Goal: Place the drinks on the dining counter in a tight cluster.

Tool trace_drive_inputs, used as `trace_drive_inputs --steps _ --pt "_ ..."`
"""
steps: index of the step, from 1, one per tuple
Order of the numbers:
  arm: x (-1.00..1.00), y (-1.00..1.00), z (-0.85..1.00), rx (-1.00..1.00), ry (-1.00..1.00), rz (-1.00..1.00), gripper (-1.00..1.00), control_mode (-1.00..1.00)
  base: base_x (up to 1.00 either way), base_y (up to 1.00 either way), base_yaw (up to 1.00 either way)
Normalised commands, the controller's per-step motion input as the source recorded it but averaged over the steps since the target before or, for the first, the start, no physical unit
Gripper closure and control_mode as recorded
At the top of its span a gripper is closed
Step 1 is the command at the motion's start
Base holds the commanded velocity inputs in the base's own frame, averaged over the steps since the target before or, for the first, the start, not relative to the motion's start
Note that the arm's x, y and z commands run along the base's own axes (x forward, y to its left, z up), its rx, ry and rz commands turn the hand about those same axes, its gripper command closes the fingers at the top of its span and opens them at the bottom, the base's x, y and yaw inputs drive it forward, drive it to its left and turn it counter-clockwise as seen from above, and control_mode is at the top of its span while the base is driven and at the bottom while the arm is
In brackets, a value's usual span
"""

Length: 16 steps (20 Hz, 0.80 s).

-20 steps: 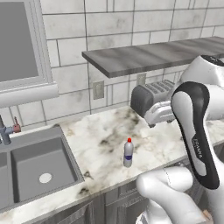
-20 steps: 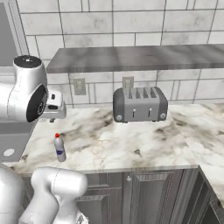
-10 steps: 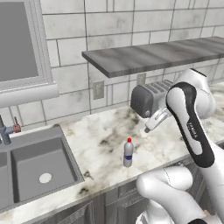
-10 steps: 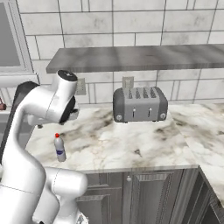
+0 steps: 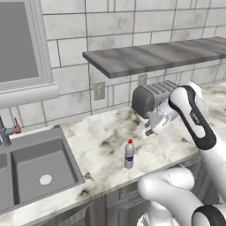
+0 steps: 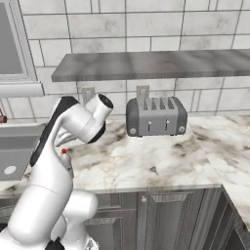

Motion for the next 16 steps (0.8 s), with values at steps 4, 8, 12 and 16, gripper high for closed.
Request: trace_drive_inputs --steps 4,8,12,16 --pt "0.54 -0.19 -0.04 0.21 -0.03 0.39 -1.0 -1.0 0.0 0.0 0.0" --pt "0.22 0.0 -0.24 0.04 0.0 0.26 -1.0 -1.0 0.0 0.0 0.0" --pt "0.01 0.0 -0.41 0.03 -0.02 0.26 -1.0 -1.0 0.0 0.0 0.0" --pt "-0.16 -0.09 -0.31 0.04 -0.07 0.1 -1.0 -1.0 0.0 0.0 0.0"
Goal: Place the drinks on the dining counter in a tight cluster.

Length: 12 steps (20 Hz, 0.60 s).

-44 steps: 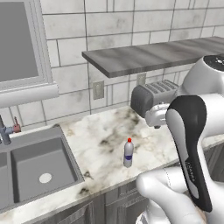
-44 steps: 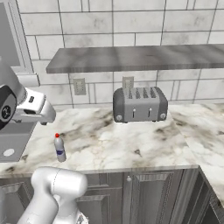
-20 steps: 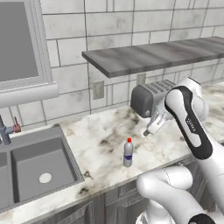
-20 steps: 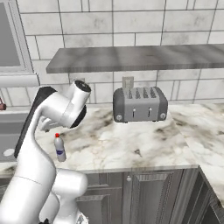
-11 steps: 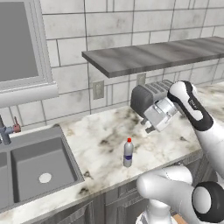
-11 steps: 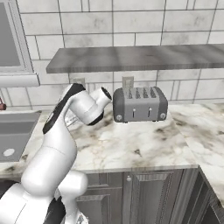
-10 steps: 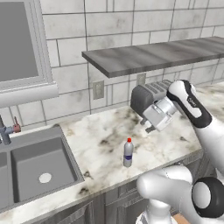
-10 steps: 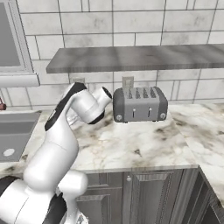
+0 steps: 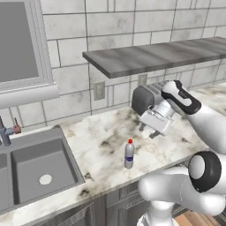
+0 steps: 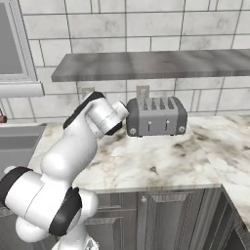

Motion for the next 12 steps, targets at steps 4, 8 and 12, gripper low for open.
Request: trace_drive_inputs --steps 4,8,12 --pt "-0.14 -0.02 -0.16 0.07 -0.11 0.0 -1.0 -1.0 0.0 0.0 0.0" --pt "0.0 0.0 -0.09 0.15 -0.1 -0.05 -1.0 -1.0 0.0 0.0 0.0" --pt "0.0 0.01 -0.1 0.1 -0.02 -0.09 -1.0 -1.0 0.0 0.0 0.0"
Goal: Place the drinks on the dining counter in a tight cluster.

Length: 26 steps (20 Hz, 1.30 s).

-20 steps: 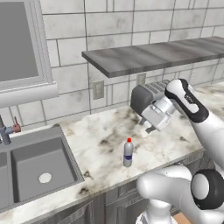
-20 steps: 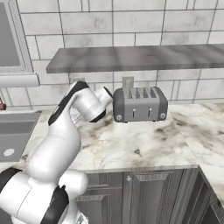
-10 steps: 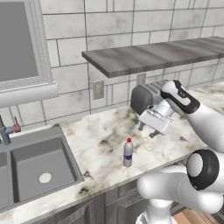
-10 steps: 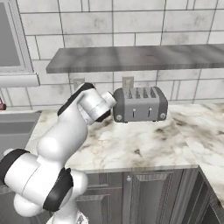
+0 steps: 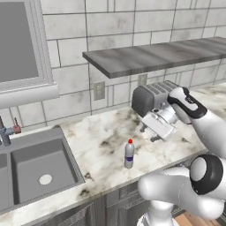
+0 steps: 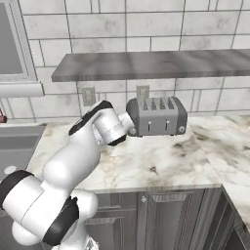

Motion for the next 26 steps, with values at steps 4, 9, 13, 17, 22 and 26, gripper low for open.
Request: trace_drive_inputs --steps 4,9,13,17,22,26 --pt "0.03 0.0 -0.27 0.08 0.0 -0.12 -1.0 -1.0 0.0 0.0 0.0" --pt "0.14 0.0 -0.3 0.09 0.07 -0.08 -1.0 -1.0 0.0 0.0 0.0" --pt "0.06 0.0 -0.05 0.02 0.13 0.0 -1.0 -1.0 0.0 0.0 0.0" --pt "0.14 0.0 -0.13 0.0 0.01 0.04 -1.0 -1.0 0.0 0.0 0.0" --pt "0.05 0.0 -0.23 0.0 0.01 0.01 -1.0 -1.0 0.0 0.0 0.0" --pt "0.0 0.03 -0.16 0.0 0.0 0.0 -1.0 -1.0 0.0 0.0 0.0"
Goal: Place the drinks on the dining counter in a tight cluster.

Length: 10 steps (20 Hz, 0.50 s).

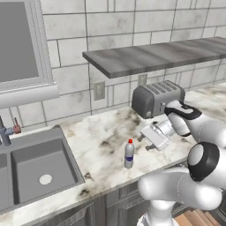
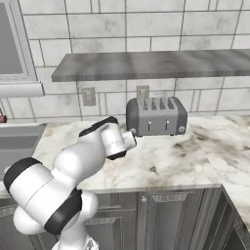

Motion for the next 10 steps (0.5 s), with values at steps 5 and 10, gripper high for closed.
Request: trace_drive_inputs --steps 5,10 --pt "0.0 0.18 -0.09 0.0 0.0 0.0 -1.0 -1.0 0.0 0.0 0.0" --pt "0.0 0.23 -0.03 0.0 0.0 0.0 -1.0 -1.0 0.0 0.0 0.0"
